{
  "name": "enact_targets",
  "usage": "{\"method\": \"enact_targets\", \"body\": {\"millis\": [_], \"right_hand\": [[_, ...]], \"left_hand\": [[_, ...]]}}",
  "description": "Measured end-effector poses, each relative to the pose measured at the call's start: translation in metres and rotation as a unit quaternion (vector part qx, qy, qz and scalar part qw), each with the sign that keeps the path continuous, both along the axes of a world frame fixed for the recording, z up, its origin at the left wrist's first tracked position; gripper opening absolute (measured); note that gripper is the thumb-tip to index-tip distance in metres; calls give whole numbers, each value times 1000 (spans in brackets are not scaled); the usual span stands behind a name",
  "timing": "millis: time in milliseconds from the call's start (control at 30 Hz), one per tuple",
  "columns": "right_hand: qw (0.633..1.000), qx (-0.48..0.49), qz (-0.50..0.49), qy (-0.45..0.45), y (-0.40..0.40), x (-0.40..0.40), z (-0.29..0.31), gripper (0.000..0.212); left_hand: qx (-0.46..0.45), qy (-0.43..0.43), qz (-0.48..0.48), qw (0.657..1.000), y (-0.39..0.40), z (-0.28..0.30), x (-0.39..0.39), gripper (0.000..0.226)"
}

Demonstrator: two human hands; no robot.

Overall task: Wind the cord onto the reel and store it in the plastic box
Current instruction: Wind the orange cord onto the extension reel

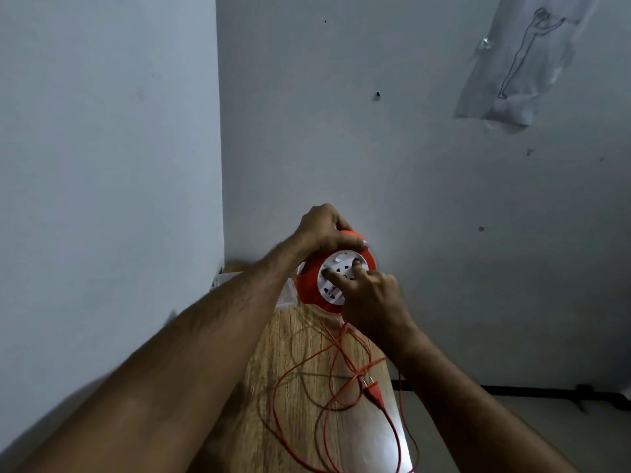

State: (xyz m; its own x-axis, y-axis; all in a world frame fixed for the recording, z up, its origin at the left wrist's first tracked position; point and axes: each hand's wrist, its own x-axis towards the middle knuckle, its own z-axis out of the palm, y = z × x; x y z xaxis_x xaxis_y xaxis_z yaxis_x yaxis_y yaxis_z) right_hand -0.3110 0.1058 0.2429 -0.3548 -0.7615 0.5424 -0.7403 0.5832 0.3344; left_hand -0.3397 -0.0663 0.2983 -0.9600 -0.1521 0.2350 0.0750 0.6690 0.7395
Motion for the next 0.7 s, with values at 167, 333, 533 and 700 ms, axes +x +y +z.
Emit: {"method": "enact_targets", "body": {"millis": [167, 333, 533, 700], "right_hand": [[945, -279, -18, -170, -11, 4, -11, 53], [702, -588, -126, -381, -44, 31, -13, 57], [108, -795, -119, -585, -65, 27, 11, 67], [108, -779, -72, -614, -54, 39, 29, 39]], "left_hand": [[13, 13, 11, 1000, 1, 0, 1, 41], [-12, 27, 16, 999, 5, 0, 0, 41], [-26, 29, 4, 999, 10, -10, 0, 44], [19, 17, 3, 1000, 1, -3, 0, 40]]}}
